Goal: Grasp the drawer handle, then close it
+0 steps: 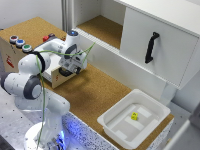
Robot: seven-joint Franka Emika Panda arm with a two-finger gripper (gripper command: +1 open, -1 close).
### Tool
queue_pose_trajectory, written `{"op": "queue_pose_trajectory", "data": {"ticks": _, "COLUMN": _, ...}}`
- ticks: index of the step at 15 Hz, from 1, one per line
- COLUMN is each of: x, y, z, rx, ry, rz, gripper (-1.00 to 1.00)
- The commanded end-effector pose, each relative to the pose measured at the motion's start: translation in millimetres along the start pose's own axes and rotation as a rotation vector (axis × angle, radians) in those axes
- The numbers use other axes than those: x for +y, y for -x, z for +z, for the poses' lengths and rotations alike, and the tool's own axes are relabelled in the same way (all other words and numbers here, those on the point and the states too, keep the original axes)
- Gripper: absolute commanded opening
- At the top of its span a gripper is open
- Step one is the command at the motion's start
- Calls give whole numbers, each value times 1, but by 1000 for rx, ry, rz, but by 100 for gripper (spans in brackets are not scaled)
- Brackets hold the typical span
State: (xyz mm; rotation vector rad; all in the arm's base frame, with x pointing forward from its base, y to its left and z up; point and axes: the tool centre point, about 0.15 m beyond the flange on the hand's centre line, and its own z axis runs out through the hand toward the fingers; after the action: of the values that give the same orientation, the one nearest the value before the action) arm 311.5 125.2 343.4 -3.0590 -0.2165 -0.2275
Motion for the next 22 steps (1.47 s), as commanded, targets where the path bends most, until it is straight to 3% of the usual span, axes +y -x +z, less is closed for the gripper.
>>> {"op": "queue_pose_trajectory", "data": {"ticks": 1, "x": -48, "y": -12, "z": 42, "rx": -30, "ry": 27, "rz": 30, "gripper": -100}}
{"op": "queue_pose_trajectory", "data": {"ticks": 15, "x": -160, "y": -52, "z": 55, "rx": -43, "ry": -90, "rz": -109, "gripper": -100}}
{"op": "queue_pose_trajectory", "data": {"ticks": 20, "x": -199, "y": -50, "z": 53, "rx": -48, "ry": -172, "rz": -129, "gripper": -100}}
{"op": "queue_pose_trajectory", "data": {"ticks": 21, "x": -205, "y": -50, "z": 48, "rx": -38, "ry": -180, "rz": -141, "gripper": 100}}
{"op": "queue_pose_trajectory", "data": {"ticks": 22, "x": -208, "y": -52, "z": 42, "rx": -20, "ry": -188, "rz": -138, "gripper": 100}}
